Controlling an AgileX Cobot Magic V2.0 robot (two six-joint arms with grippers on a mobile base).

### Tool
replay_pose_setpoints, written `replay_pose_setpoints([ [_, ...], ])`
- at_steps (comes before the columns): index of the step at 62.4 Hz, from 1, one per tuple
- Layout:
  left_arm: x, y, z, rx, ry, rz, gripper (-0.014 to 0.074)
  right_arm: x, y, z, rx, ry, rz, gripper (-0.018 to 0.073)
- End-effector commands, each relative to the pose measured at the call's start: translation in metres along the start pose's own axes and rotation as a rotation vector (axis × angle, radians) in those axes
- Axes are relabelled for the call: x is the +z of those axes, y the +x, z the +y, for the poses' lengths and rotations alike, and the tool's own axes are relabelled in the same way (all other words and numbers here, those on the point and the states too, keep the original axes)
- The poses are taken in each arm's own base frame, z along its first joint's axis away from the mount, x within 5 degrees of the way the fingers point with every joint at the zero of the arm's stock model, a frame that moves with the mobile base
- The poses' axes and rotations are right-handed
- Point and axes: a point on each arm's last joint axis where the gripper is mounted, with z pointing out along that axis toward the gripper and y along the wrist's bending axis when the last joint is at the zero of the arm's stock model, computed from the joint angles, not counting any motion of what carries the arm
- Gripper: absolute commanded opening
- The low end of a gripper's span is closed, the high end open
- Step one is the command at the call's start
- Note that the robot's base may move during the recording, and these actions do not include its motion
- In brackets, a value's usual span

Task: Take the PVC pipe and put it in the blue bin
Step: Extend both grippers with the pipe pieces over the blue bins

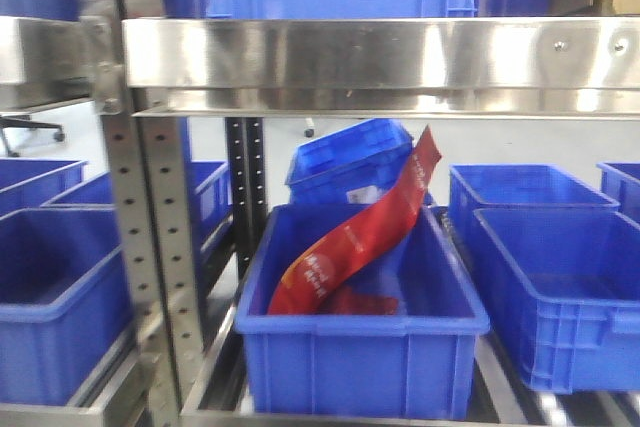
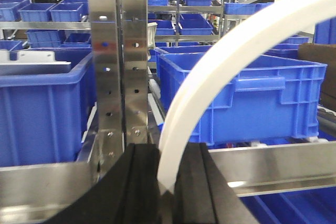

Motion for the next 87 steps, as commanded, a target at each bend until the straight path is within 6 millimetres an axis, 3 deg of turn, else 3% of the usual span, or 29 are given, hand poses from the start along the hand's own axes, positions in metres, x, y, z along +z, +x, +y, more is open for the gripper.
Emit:
replay_pose_setpoints([
  [1, -0.0014, -0.0034, -0.0004, -0.002, 0.003, -0.027, -0.0111, -0.0008, -0.0022, 0.0003, -0.013, -0.004, -0.028, -0.0168],
  [87, -0.0014, -0.0034, -0.0004, -0.002, 0.003, -0.027, -0.0111, -0.0008, -0.0035, 0.0006, -0.013, -0.007, -0.042, -0.0168],
])
